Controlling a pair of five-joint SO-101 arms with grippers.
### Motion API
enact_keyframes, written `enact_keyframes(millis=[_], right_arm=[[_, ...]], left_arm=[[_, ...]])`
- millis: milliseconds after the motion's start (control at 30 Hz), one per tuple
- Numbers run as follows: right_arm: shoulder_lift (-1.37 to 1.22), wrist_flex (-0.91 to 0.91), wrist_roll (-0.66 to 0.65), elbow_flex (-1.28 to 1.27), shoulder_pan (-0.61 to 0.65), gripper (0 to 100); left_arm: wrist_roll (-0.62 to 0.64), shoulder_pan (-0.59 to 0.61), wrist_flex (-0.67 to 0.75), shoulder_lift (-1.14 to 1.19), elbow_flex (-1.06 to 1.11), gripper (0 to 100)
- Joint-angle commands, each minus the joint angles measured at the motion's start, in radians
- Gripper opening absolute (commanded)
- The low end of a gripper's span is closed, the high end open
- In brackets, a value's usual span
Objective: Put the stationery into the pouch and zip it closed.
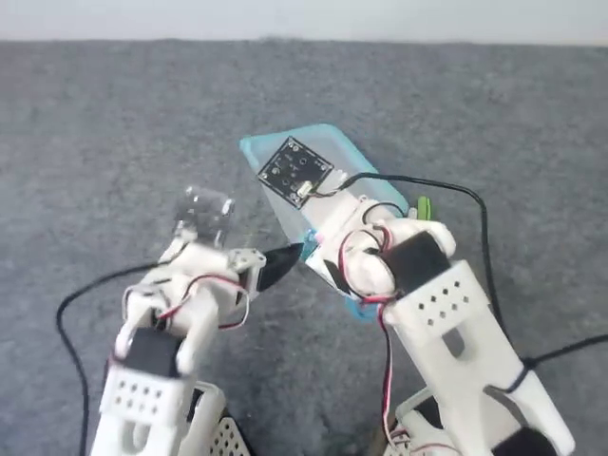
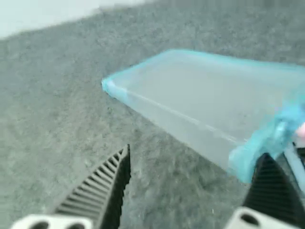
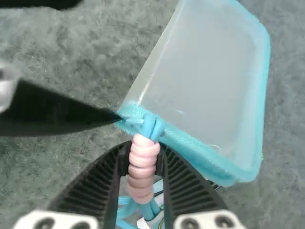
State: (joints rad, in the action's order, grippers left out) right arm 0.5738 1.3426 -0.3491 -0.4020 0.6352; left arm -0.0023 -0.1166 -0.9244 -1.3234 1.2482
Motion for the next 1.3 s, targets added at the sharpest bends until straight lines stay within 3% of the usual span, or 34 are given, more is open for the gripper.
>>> enact_keyframes(millis=[0, 833, 1267], right_arm=[[0.001, -0.002, 0.017, 0.068, 0.013, 0.7], [0.013, -0.021, 0.015, 0.077, 0.012, 0.7], [0.019, 0.067, -0.046, 0.034, 0.008, 0.7]], left_arm=[[-0.012, -0.005, -0.041, -0.201, -0.012, 38], [-0.098, -0.011, 0.172, 0.221, -0.01, 38], [-0.046, 0.149, 0.292, 0.354, -0.05, 38]])
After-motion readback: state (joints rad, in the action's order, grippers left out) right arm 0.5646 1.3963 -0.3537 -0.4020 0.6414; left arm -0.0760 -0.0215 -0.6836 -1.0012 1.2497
